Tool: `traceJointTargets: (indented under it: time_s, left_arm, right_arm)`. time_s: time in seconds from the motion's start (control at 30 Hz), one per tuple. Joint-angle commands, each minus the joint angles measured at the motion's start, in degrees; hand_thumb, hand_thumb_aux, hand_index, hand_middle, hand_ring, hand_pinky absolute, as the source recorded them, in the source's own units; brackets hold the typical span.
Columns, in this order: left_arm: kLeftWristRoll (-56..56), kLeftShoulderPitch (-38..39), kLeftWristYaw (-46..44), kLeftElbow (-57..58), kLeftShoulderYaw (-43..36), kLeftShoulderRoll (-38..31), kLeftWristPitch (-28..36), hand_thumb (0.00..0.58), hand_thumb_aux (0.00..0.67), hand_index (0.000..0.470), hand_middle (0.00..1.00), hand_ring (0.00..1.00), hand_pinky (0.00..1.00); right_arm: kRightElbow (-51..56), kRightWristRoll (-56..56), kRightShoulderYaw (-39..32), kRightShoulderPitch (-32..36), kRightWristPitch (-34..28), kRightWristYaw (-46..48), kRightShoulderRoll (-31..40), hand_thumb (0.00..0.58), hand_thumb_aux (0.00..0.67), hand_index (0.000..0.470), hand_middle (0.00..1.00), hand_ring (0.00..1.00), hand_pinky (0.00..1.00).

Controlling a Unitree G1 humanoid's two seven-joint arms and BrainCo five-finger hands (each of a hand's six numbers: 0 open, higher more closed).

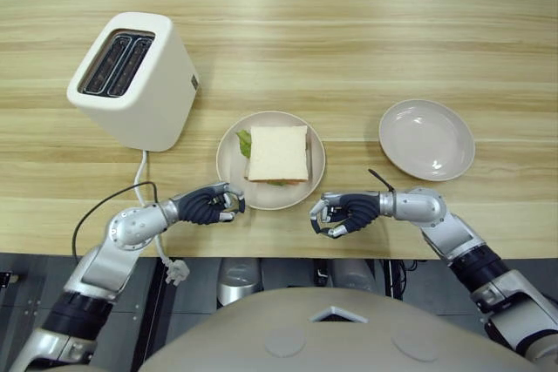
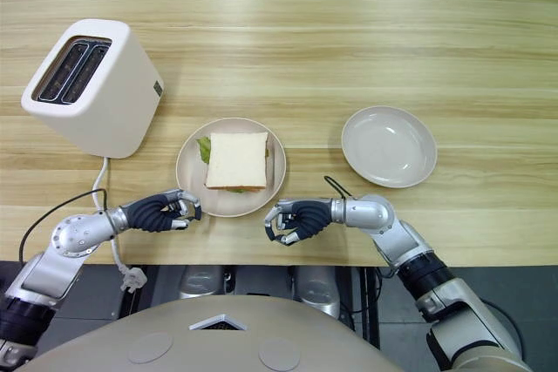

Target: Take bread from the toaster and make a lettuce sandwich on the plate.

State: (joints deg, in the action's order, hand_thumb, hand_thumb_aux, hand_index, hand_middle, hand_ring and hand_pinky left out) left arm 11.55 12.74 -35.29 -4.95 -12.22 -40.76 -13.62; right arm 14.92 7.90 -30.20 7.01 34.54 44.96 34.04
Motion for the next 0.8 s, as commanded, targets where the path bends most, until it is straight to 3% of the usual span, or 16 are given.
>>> traceJointTargets:
  time_s: [0.03,0.27,0.43,0.63,0.8]
  left_arm:
    - [11.30,-2.82,2.30,3.03,-4.82,-0.07,0.94,0.580,0.670,0.460,1.00,1.00,1.00]
    - [16.71,-6.90,0.98,5.72,-8.63,0.42,1.85,0.580,0.670,0.460,1.00,1.00,1.00]
    - [19.60,-13.71,7.41,10.92,-7.96,2.91,-0.31,0.580,0.670,0.460,1.00,1.00,1.00]
    - [24.26,-27.08,19.05,28.03,-9.29,8.03,-5.06,0.580,0.670,0.460,1.00,1.00,1.00]
    - [27.25,-38.16,26.44,47.81,-12.01,12.01,-8.71,0.580,0.670,0.460,1.00,1.00,1.00]
  right_arm:
    - [5.61,11.90,-1.08,4.09,1.88,-6.23,-1.66,0.580,0.670,0.460,1.00,1.00,1.00]
    - [13.76,22.01,-4.53,9.00,3.50,-11.43,-4.53,0.580,0.670,0.460,1.00,1.00,1.00]
    - [20.61,25.63,-5.42,13.36,4.52,-15.55,-7.17,0.580,0.670,0.460,1.00,1.00,1.00]
    - [34.15,29.47,-5.90,22.35,5.09,-24.13,-11.29,0.580,0.670,0.460,1.00,1.00,1.00]
    - [49.04,34.64,-8.20,31.67,1.40,-35.54,-16.05,0.580,0.670,0.460,1.00,1.00,1.00]
